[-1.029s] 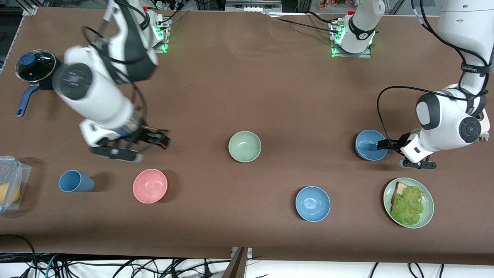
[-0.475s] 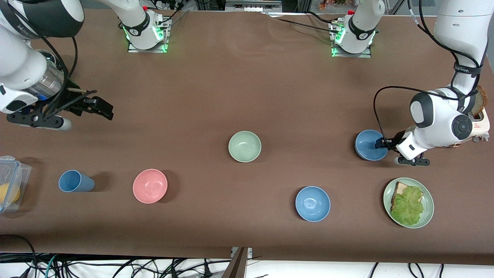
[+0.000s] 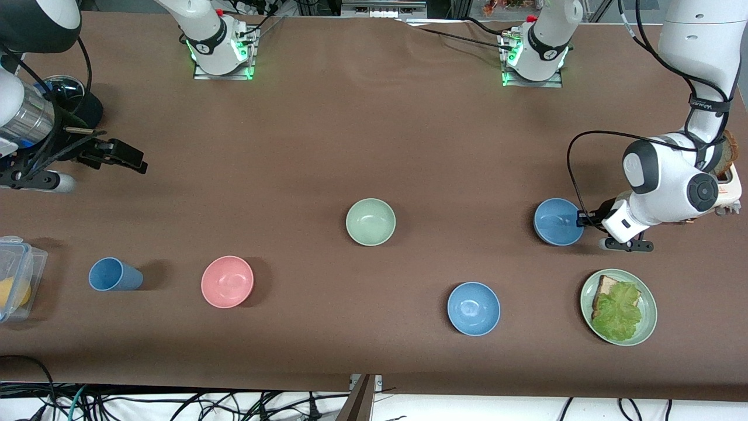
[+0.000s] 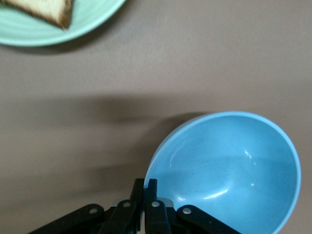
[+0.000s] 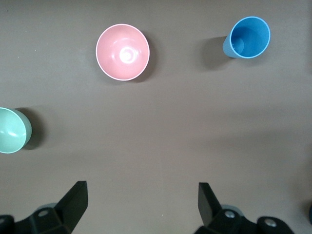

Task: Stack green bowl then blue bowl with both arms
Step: 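Lift the blue bowl with the left gripper and carry it over the green bowl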

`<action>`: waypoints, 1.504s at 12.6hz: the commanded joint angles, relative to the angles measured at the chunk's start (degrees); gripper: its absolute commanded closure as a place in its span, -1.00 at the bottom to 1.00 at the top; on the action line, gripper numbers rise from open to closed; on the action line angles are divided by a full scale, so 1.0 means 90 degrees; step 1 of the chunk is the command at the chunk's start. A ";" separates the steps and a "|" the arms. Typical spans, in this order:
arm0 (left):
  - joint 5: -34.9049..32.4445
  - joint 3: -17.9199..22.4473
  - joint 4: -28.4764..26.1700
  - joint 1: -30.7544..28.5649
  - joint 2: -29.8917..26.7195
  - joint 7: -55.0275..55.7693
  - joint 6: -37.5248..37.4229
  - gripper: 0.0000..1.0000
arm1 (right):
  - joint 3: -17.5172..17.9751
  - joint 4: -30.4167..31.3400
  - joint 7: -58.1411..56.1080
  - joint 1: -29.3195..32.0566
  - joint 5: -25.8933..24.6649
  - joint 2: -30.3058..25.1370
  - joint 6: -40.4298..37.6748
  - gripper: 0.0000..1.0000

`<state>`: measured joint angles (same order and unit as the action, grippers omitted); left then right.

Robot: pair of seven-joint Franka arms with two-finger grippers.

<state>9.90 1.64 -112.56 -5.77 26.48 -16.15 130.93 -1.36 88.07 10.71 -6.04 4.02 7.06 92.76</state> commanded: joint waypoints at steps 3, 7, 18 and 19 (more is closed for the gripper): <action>0.0510 -0.0036 0.1342 0.0561 -0.0188 0.0357 -0.1675 1.00 | 0.0142 0.0146 -0.0184 0.0114 -0.0046 -0.0121 -0.0024 -1.00; 0.0540 -0.0036 0.1831 0.2034 -0.0169 0.2080 -0.1745 1.00 | 0.0142 0.0146 -0.0175 0.0094 -0.0036 0.0016 0.0132 -1.00; 0.0511 0.0052 0.3765 0.4547 0.1481 0.6188 -0.1512 1.00 | 0.0073 0.0136 -0.0184 0.0134 -0.0046 -0.0091 0.0044 -1.00; 0.0501 0.0052 0.3776 0.4635 0.1569 0.6315 -0.1308 1.00 | 0.0073 0.0136 -0.0204 0.0134 -0.0046 -0.0091 0.0025 -1.00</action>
<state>13.75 0.77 -82.54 34.02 37.60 38.08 118.11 -1.06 88.62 10.09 -5.39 3.95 7.59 93.18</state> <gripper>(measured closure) 0.956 0.000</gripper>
